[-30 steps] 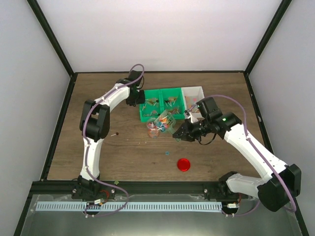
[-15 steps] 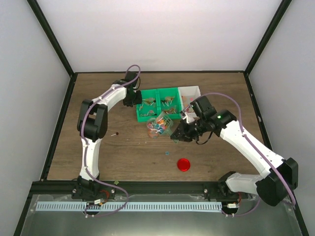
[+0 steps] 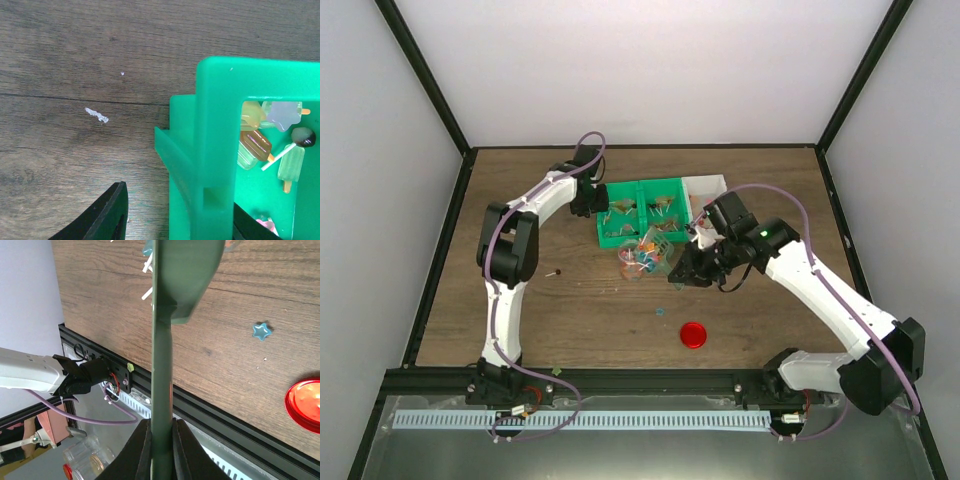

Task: Pack the candies
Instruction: Place the fake candies in the packing bottle.

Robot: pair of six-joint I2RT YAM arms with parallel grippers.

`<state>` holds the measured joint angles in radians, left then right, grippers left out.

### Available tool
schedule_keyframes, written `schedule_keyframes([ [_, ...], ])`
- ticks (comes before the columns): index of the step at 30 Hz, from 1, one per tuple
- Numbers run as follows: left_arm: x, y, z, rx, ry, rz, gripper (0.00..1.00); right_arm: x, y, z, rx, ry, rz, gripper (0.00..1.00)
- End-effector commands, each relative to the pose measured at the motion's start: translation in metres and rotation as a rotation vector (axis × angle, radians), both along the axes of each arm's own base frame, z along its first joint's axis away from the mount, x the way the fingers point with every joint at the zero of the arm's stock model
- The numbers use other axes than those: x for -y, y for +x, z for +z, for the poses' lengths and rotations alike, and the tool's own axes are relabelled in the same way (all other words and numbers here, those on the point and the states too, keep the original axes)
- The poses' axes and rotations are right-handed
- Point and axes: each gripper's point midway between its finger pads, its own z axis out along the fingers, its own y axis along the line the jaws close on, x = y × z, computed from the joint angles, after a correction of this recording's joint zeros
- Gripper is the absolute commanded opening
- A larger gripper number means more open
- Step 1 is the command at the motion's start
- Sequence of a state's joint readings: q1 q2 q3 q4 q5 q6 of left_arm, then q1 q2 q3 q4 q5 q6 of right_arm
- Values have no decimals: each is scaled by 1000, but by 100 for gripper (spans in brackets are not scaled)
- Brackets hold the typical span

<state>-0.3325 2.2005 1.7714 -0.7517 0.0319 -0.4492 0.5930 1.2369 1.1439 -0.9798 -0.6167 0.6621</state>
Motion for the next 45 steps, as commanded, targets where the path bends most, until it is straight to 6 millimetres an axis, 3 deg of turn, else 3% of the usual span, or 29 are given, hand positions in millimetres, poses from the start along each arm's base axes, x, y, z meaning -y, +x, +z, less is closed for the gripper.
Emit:
schedule_keyframes([
  [1,-3,4,17,32,-20,11,40,-3,2,18,50,-2,21,1],
  [13,-3,3,15,25,-24,13,40,-11,-5,17,42,-43,57,1],
  [45,-2,2,10,16,-28,12,40,-2,3,26,43,-155,66,1],
])
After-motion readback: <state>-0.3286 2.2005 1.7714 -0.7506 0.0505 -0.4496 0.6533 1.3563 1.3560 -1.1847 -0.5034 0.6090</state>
